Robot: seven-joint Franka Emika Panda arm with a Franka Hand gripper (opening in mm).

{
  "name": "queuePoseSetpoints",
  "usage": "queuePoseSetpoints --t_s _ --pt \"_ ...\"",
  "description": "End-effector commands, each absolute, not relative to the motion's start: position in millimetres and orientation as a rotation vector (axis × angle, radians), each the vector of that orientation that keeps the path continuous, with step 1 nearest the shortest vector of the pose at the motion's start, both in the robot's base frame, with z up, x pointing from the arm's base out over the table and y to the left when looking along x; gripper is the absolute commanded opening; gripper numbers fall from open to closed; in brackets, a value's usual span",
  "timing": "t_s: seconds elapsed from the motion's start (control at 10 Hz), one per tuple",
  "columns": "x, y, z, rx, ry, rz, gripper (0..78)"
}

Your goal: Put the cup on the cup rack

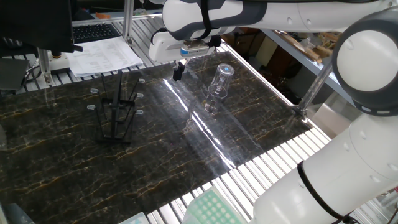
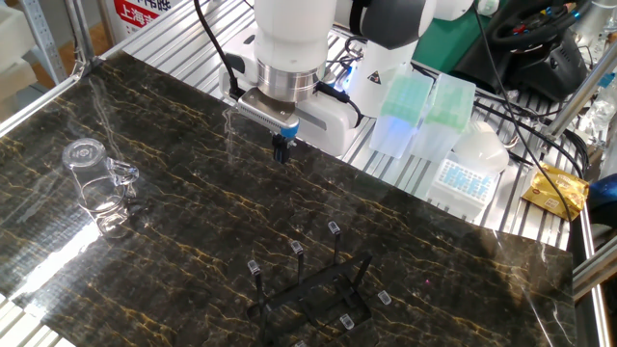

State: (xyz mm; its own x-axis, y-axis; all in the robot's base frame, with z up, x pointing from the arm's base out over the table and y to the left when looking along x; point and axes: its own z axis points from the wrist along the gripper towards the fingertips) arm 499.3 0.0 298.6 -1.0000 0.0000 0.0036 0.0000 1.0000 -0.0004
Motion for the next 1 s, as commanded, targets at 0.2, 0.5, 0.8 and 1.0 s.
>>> queuePoseSetpoints --t_s 0.2,0.5,0.8,1.0 --pt "499 0 299 0.100 -3.086 0.042 0.0" --pt "499 0 299 0.098 -3.086 0.042 0.0" --pt "500 -2 298 0.083 -3.084 0.037 0.0" --pt "502 -12 293 0.101 -3.084 0.033 0.0"
